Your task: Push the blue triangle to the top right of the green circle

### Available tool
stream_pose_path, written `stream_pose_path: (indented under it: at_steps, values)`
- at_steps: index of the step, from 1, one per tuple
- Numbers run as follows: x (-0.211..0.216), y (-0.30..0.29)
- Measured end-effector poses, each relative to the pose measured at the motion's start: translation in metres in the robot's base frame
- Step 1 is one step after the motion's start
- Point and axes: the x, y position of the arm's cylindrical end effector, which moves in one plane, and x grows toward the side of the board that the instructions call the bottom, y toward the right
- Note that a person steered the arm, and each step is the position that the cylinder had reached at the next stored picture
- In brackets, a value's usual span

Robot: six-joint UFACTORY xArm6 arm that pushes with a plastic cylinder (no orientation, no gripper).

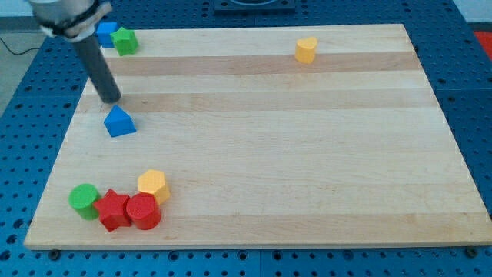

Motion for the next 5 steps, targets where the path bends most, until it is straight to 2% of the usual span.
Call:
stream_pose_path:
  at_steps: [1,3,4,5]
  values:
    - [-0.001,0.03]
    - [0.084,0.055]
    - [0.105,0.053]
    - [0.076,0.064]
